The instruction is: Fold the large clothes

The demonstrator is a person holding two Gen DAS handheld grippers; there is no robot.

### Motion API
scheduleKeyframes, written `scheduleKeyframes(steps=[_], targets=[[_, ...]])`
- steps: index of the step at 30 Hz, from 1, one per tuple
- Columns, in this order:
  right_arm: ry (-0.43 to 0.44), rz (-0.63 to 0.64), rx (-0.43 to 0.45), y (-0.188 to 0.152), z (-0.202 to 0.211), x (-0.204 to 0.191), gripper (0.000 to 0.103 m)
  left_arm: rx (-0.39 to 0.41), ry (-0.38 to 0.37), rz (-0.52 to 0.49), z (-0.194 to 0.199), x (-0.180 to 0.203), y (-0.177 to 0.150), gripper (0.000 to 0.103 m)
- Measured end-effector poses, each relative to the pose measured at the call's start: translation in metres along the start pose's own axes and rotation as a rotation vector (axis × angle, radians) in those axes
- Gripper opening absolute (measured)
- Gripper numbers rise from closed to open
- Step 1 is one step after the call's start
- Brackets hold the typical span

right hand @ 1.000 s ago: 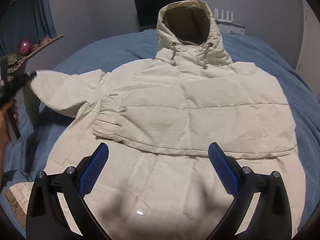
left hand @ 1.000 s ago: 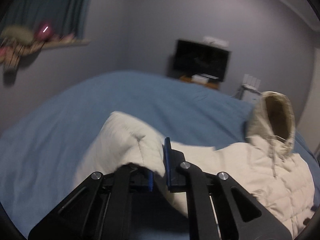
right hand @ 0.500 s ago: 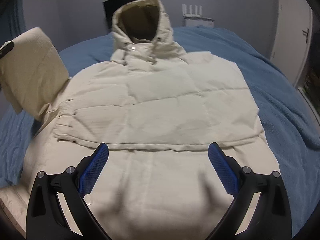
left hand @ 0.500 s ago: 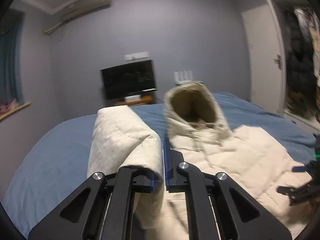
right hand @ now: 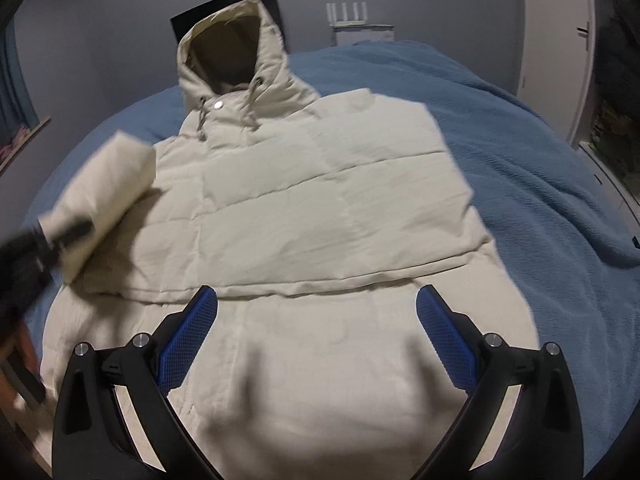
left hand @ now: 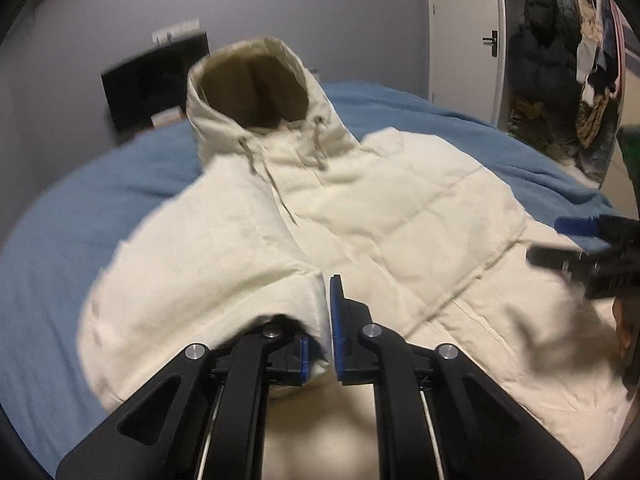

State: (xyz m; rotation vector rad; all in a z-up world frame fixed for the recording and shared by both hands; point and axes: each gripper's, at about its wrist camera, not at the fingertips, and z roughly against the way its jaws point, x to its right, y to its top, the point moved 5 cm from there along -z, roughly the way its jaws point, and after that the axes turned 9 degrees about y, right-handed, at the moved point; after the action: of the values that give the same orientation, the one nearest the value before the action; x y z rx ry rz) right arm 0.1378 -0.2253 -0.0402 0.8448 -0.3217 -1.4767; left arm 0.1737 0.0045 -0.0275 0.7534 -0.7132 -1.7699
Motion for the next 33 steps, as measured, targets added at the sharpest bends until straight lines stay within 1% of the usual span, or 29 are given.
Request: scheduleKeyframes(steps=[2,3,4,5,6,7,9,11,13,15,17,19,22,24,26,28,31,33], targets=[[0.006,-0.009,0.009,0.002,0.006,0.002,0.095,-0.023,-0.063,0.048,-0.007,0.003,-0.005,0.024],[0.009,-0.01,0.013,0.003,0.01,0.001,0.095,-0.034,-0.106,0.075,-0.007,0.004,-0.007,0.036],[0.011,-0.009,0.016,0.004,0.012,0.001,0.095,-0.035,-0.131,0.089,-0.004,0.006,-0.008,0.051],[0.013,-0.006,0.02,0.005,0.015,-0.001,0.095,-0.036,-0.159,0.102,0.0,0.008,-0.008,0.069],[0.017,-0.002,0.022,0.006,0.017,-0.003,0.095,-0.035,-0.171,0.107,0.005,0.01,-0.008,0.077],[0.025,0.008,0.023,0.008,0.019,-0.007,0.095,-0.029,-0.155,0.107,0.01,0.01,-0.008,0.087],[0.042,0.035,0.022,0.011,0.021,-0.018,0.095,-0.029,-0.155,0.118,0.024,0.007,-0.008,0.087],[0.061,0.064,0.021,0.013,0.024,-0.029,0.095,-0.055,-0.178,0.161,0.038,-0.005,-0.011,0.087],[0.086,0.1,0.023,0.016,0.026,-0.045,0.095,-0.076,-0.154,0.203,0.048,-0.022,-0.015,0.087],[0.107,0.135,0.021,0.02,0.026,-0.062,0.095,-0.093,-0.085,0.225,0.059,-0.048,-0.019,0.087],[0.143,0.185,0.012,0.023,0.022,-0.09,0.095,-0.09,-0.022,0.25,0.067,-0.073,-0.022,0.087],[0.168,0.241,0.005,0.024,0.015,-0.117,0.095,-0.084,0.055,0.31,0.07,-0.106,-0.025,0.088],[0.172,0.347,0.006,0.022,0.002,-0.163,0.095,-0.087,0.135,0.403,0.063,-0.143,-0.034,0.089],[0.187,0.41,-0.006,0.016,-0.012,-0.192,0.095,-0.111,0.187,0.44,0.052,-0.162,-0.043,0.089],[0.205,0.472,-0.029,0.008,-0.03,-0.222,0.095,-0.143,0.222,0.482,0.041,-0.181,-0.053,0.089],[0.204,0.522,-0.049,-0.001,-0.047,-0.244,0.095,-0.157,0.234,0.538,0.034,-0.199,-0.06,0.089],[0.168,0.616,-0.069,-0.015,-0.073,-0.271,0.095,-0.162,0.234,0.631,0.029,-0.22,-0.07,0.089],[0.152,0.675,-0.082,-0.024,-0.089,-0.285,0.095,-0.168,0.232,0.67,0.027,-0.229,-0.075,0.089]])
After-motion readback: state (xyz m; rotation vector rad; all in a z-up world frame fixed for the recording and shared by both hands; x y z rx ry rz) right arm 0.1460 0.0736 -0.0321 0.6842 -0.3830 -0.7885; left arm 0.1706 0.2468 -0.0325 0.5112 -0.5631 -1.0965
